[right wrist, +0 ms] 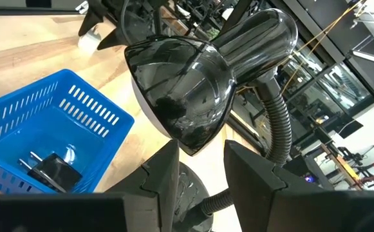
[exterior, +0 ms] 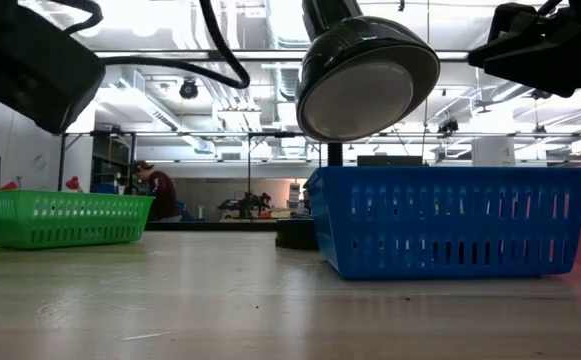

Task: Pick and place items into bin
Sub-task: Put the white charger adapter into the blue bin

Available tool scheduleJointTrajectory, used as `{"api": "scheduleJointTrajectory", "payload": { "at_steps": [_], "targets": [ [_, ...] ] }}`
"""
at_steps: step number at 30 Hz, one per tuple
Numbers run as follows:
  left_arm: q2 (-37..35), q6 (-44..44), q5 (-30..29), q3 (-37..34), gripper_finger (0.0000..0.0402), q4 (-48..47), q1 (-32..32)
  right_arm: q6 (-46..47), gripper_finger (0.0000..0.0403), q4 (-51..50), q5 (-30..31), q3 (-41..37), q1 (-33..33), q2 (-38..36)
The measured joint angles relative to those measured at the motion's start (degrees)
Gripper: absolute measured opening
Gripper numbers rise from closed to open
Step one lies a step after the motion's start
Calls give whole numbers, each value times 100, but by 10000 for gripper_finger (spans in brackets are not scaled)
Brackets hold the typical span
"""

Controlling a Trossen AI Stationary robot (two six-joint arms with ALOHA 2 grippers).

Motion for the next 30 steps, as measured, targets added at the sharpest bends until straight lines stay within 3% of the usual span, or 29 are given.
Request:
{"api": "scheduleJointTrajectory", "payload": {
  "at_steps": [20, 30],
  "targets": [
    [-2, 46, -174, -103, 209, -9, -4, -36, 111, 4, -1, 0, -1, 2],
    [-6, 46, -177, -105, 144, -6, 2, -198, 111, 11, -2, -2, 0, 2]
  ]
}}
